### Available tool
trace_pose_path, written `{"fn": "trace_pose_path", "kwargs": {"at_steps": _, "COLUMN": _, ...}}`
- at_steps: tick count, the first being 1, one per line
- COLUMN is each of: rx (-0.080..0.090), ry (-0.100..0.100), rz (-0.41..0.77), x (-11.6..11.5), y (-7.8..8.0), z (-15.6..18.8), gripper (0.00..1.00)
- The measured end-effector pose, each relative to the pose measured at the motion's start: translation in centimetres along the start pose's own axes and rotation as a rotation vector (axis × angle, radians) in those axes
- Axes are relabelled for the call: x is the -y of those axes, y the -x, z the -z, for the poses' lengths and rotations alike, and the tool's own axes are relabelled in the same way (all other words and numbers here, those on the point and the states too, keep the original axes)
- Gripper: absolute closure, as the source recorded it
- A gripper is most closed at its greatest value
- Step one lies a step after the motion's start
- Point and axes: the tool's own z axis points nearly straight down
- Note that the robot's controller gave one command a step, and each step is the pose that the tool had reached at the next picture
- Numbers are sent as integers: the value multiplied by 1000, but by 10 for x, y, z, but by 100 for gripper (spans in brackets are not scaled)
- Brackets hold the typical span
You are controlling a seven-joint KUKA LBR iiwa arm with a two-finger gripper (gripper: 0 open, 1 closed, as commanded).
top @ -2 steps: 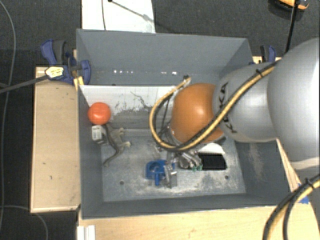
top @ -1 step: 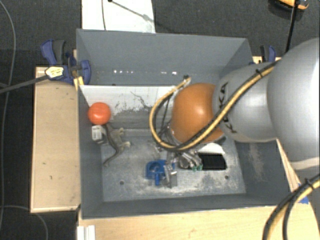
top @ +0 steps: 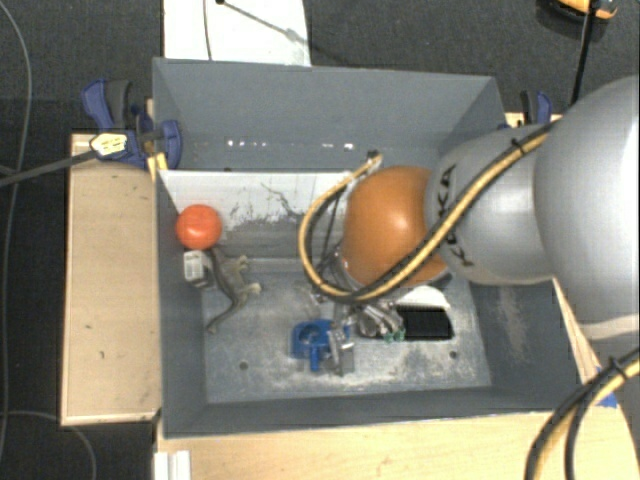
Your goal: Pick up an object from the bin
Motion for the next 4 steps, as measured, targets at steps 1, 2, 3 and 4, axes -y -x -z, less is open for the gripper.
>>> {"fn": "trace_pose_path", "kwargs": {"at_steps": 1, "rx": 0, "ry": 0, "rz": -2, "x": 0, "y": 0, "z": 0, "gripper": 100}}
{"fn": "trace_pose_path", "kwargs": {"at_steps": 2, "rx": 0, "ry": 0, "rz": -3, "x": 0, "y": 0, "z": 0, "gripper": 100}}
{"fn": "trace_pose_path", "kwargs": {"at_steps": 3, "rx": 0, "ry": 0, "rz": -5, "x": 0, "y": 0, "z": 0, "gripper": 100}}
{"fn": "trace_pose_path", "kwargs": {"at_steps": 4, "rx": 0, "ry": 0, "rz": -6, "x": 0, "y": 0, "z": 0, "gripper": 100}}
